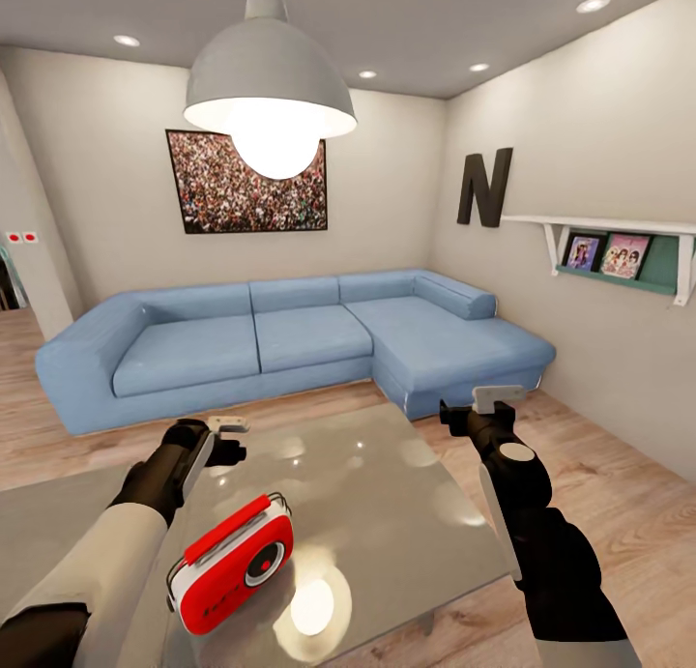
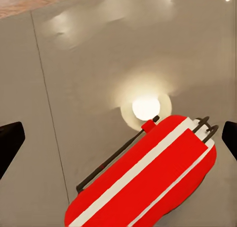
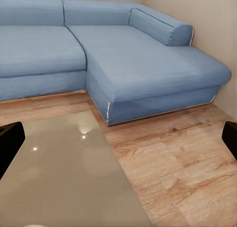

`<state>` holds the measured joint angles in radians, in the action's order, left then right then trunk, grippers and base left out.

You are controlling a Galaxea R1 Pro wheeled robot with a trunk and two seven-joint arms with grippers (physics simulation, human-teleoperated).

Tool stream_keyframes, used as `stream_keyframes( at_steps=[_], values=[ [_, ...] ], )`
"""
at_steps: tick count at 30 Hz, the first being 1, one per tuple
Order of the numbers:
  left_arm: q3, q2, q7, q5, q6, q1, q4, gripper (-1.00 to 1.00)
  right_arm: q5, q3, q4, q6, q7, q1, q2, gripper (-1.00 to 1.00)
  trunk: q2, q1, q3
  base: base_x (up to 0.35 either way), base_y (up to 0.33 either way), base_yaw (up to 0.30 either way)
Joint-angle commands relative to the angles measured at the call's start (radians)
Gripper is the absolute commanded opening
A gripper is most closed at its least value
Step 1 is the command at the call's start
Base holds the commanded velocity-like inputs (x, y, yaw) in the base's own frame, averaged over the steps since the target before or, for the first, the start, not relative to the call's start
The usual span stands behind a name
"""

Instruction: Turn on the radio receiver that's on the table in the living room.

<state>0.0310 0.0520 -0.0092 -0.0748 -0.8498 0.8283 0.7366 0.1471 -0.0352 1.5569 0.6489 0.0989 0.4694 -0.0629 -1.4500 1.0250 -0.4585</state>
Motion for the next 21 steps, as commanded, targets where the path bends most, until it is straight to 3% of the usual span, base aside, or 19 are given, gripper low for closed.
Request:
stream_keyframes(
  at_steps=[1, 6, 7, 8, 15, 18, 21],
  values=[
    [-0.008, -0.016, 0.000, -0.001, 0.001, 0.000, -0.002, 1.00, 0.000, 0.000, 0.000, 0.000, 0.001, 0.000, 0.000, 1.00, 0.000, 0.000, 0.000, 0.000, 0.000, 0.000],
    [-0.066, -0.035, 0.002, -0.003, 0.001, 0.000, -0.036, 1.00, 0.000, 0.000, 0.000, 0.000, 0.001, 0.000, 0.000, 1.00, 0.000, 0.000, 0.000, 0.000, 0.000, 0.000],
    [-0.108, -0.041, 0.003, -0.003, 0.002, 0.000, -0.071, 1.00, 0.000, 0.000, 0.001, 0.000, 0.001, 0.000, 0.000, 1.00, 0.000, 0.000, 0.000, 0.000, 0.000, 0.000],
    [-0.123, -0.047, 0.004, -0.003, 0.003, 0.000, -0.088, 1.00, 0.000, 0.000, 0.001, 0.000, 0.001, 0.000, 0.000, 1.00, 0.000, 0.000, 0.000, 0.000, 0.000, 0.000],
    [-0.151, -0.065, 0.005, -0.003, 0.006, 0.000, -0.153, 1.00, 0.000, 0.000, 0.001, 0.000, 0.001, 0.000, 0.000, 1.00, 0.000, 0.000, -0.001, 0.000, 0.000, 0.000],
    [-0.152, -0.063, 0.004, -0.003, 0.006, 0.000, -0.156, 1.00, 0.000, 0.000, 0.001, 0.000, 0.001, 0.000, 0.000, 1.00, 0.000, 0.000, -0.001, 0.000, 0.000, 0.000],
    [-0.152, -0.044, 0.001, -0.003, 0.008, 0.000, -0.154, 1.00, 0.000, 0.000, 0.000, 0.000, 0.001, 0.000, 0.000, 1.00, 0.000, 0.000, -0.001, 0.000, 0.000, 0.000]
  ],
)
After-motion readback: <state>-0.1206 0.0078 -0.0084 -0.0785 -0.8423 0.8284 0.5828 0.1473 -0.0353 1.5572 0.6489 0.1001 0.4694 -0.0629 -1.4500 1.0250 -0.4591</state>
